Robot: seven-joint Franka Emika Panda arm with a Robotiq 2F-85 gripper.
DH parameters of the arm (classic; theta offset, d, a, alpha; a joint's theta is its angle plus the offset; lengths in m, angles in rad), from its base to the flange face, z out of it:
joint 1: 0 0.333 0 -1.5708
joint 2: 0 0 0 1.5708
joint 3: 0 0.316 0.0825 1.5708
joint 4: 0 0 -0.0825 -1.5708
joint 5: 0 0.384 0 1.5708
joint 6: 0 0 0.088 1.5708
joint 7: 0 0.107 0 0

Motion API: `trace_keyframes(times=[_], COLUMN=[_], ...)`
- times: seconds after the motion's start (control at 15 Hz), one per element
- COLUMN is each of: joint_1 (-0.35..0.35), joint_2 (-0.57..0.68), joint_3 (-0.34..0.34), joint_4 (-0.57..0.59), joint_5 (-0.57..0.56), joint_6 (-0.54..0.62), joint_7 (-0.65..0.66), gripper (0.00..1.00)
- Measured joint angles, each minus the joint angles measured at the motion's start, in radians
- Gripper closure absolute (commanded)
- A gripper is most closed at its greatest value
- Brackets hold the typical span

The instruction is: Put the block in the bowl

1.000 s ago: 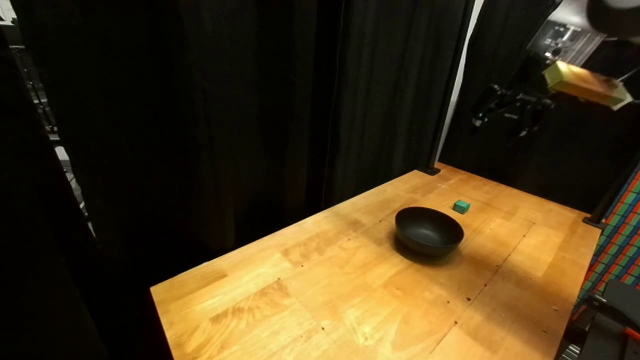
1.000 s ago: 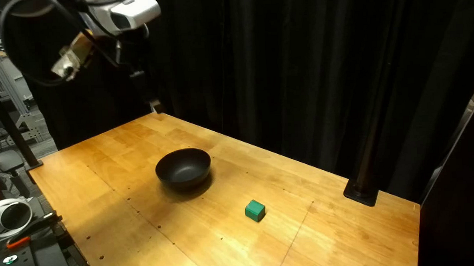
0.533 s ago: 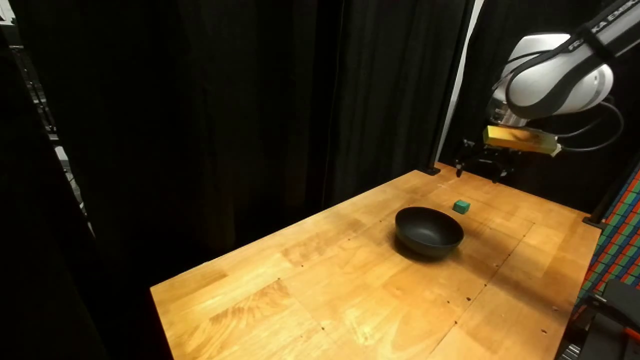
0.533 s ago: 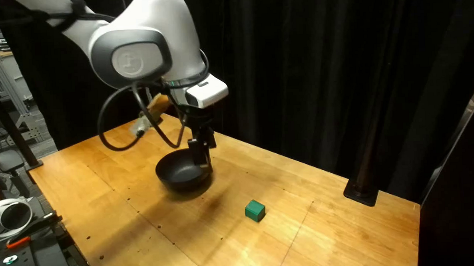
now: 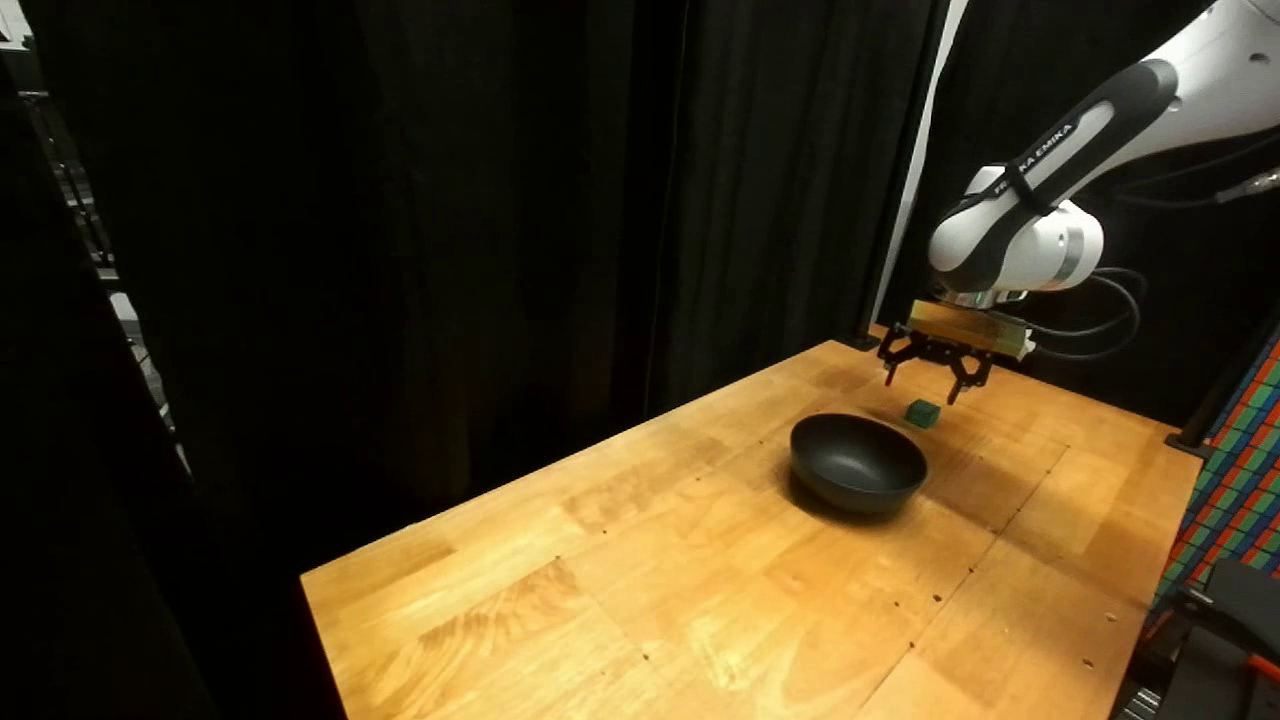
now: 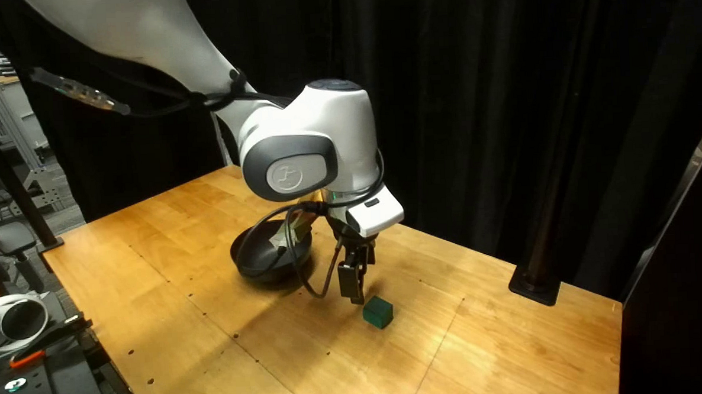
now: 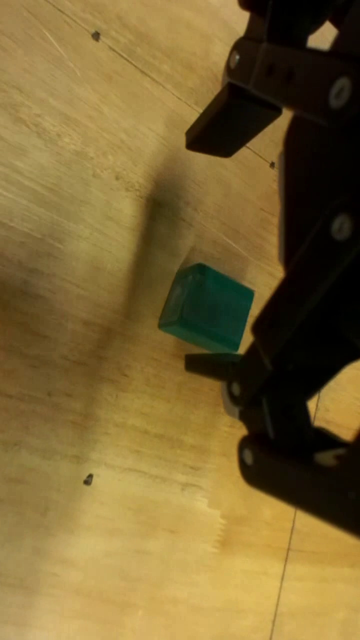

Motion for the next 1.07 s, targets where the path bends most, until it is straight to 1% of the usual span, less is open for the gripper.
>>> trace_keyframes(times=[0.2,0.27,0.33,0.4,0.47,0.6,0.67,0.73,0.8,0.87,1.07], joint_1=[-0.002,-0.003,-0.005,-0.007,-0.008,-0.008,-0.008,-0.009,-0.01,-0.011,-0.012], joint_2=[0.078,0.098,0.117,0.134,0.149,0.169,0.174,0.174,0.172,0.172,0.151], joint_3=[-0.02,-0.026,-0.03,-0.033,-0.035,-0.037,-0.037,-0.04,-0.044,-0.046,-0.05], joint_4=[0.069,0.085,0.102,0.116,0.127,0.146,0.153,0.159,0.168,0.178,0.201], joint_5=[0.051,0.062,0.072,0.08,0.085,0.094,0.101,0.105,0.11,0.114,0.124], joint_6=[0.0,0.0,0.0,0.0,-0.001,-0.006,-0.012,-0.032,-0.06,-0.093,-0.201], joint_7=[0.001,0.002,0.002,0.002,0.003,0.007,0.008,0.01,0.015,0.025,0.049], gripper=[0.0,0.24,0.25,0.32,0.42,0.58,0.64,0.7,0.8,0.83,0.83])
